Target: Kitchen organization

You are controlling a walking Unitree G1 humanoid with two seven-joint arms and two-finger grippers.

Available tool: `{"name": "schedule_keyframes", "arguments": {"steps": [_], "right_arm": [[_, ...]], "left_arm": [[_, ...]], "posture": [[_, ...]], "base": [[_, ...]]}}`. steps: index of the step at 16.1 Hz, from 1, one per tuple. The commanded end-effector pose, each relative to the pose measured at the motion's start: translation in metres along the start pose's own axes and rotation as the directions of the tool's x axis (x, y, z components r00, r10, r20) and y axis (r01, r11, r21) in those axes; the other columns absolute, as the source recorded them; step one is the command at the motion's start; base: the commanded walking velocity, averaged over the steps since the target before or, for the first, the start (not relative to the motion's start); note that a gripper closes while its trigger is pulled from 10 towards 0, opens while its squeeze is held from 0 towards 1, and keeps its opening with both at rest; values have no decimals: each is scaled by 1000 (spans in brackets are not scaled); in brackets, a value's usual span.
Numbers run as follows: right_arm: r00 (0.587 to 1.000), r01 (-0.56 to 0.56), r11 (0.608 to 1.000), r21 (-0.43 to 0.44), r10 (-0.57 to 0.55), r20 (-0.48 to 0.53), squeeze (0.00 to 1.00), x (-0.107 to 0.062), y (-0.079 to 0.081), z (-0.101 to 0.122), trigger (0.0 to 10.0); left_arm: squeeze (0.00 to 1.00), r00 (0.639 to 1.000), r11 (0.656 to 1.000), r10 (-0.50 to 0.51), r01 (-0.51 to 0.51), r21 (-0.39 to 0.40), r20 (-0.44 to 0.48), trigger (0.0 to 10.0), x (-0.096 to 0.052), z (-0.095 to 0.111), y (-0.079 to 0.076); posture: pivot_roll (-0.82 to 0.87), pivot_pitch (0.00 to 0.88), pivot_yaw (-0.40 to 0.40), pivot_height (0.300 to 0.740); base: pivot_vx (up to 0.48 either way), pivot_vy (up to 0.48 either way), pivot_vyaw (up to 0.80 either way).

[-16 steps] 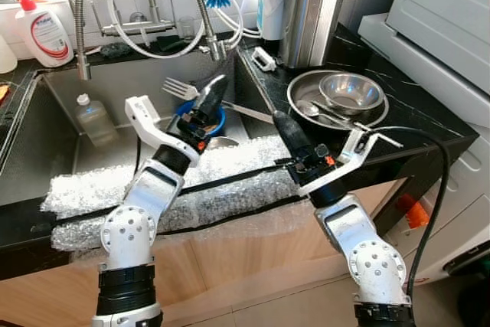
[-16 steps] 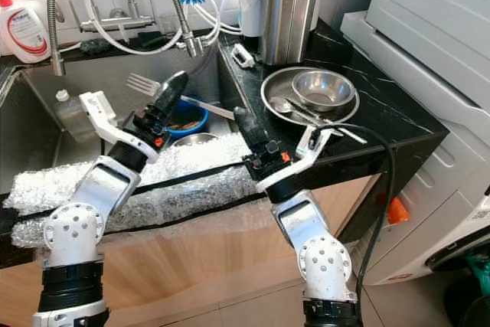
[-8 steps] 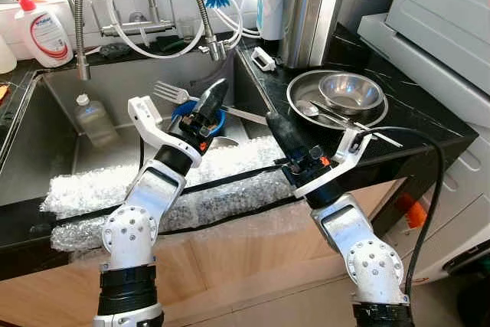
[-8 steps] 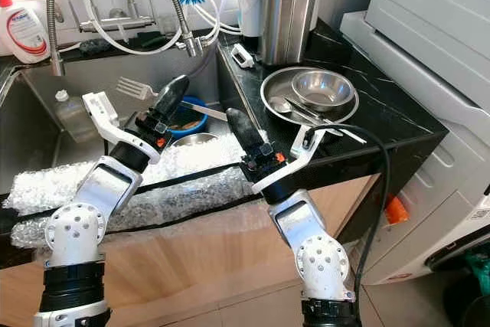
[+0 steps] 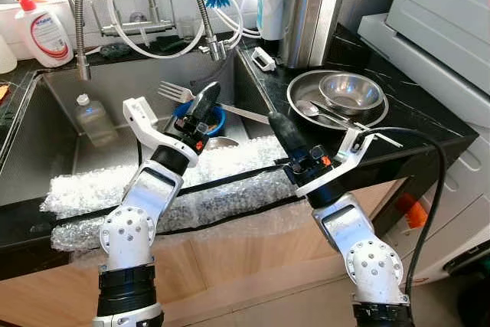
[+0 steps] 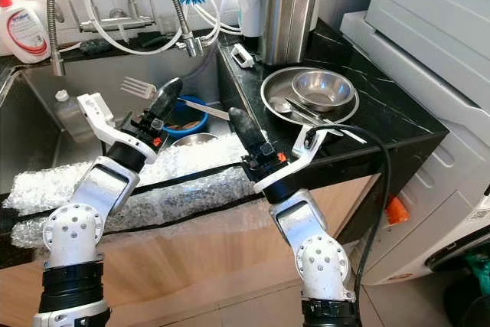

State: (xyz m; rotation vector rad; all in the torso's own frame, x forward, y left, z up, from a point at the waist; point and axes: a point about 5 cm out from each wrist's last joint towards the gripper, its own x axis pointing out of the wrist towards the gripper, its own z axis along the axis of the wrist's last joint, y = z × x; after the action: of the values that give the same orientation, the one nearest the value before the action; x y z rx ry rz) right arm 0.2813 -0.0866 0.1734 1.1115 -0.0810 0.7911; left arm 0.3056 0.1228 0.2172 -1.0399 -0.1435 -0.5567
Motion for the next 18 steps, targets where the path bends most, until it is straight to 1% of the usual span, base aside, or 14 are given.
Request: {"name": "schedule_keyframes", "arguments": {"steps": [1, 8, 9, 10, 11, 12, 13, 15, 16, 17, 18], "right_arm": [[1000, 24, 998, 58, -25, 17, 0, -7, -1, -14, 10000], [1000, 19, 999, 50, -20, 5, 0, -7, -1, -16, 10000], [1000, 19, 999, 50, -19, 4, 188, -6, -1, -16, 10000], [1000, 20, 999, 49, -20, 0, 1000, -6, -1, -16, 10000], [1000, 18, 999, 49, -18, -1, 1000, -6, -1, -16, 10000], [1000, 17, 999, 48, -17, -3, 1000, -5, -1, -17, 10000], [1000, 16, 999, 47, -16, -3, 1000, -5, -1, -17, 10000], [999, 39, 998, 41, -39, -4, 1000, -6, -3, -17, 10000], [999, 53, 998, 37, -53, -5, 1000, -6, -5, -17, 10000], [998, 70, 997, 29, -70, -6, 0, -6, -7, -17, 10000], [997, 77, 997, 25, -77, -6, 0, -7, -9, -17, 10000]], "left_arm": [[0, 1000, 1000, 4, -4, -14, 7, 0, -2, 1, 1], [0, 1000, 1000, 7, -6, -20, 21, 0, -1, 1, 1], [0, 999, 1000, 11, -10, -19, 33, 0, -1, 3, 1], [0, 998, 999, 25, -24, -27, 60, 0, 0, 6, 3], [0, 997, 999, 31, -29, -32, 70, 0, 0, 8, 3], [0, 993, 997, 47, -41, -58, 111, 0, 0, 14, 6], [0, 991, 997, 51, -44, -65, 121, 0, 0, 15, 7], [0, 975, 990, 84, -58, -129, 204, 0, -2, 28, 11], [0, 970, 988, 93, -61, -143, 224, 0, -2, 30, 12], [0, 958, 982, 113, -66, -179, 265, 0, -3, 36, 14], [0, 941, 977, 135, -74, -201, 309, 0, -4, 43, 17]], "posture": [[-80, 0, 23, 740], [-78, 0, 20, 740], [-78, 0, 20, 740], [-78, 0, 20, 740], [-78, 0, 20, 740], [-79, 0, 20, 740], [-79, 0, 20, 740], [-80, 0, 19, 740], [-79, 0, 18, 740], [-79, 0, 18, 740], [-80, 0, 18, 740]], "base": [[0, 0, 0], [0, 0, 0], [0, 0, 0], [0, 0, 0], [0, 0, 0], [0, 0, 0], [0, 0, 0], [0, 0, 0], [0, 0, 0], [0, 0, 0], [0, 0, 0]]}}
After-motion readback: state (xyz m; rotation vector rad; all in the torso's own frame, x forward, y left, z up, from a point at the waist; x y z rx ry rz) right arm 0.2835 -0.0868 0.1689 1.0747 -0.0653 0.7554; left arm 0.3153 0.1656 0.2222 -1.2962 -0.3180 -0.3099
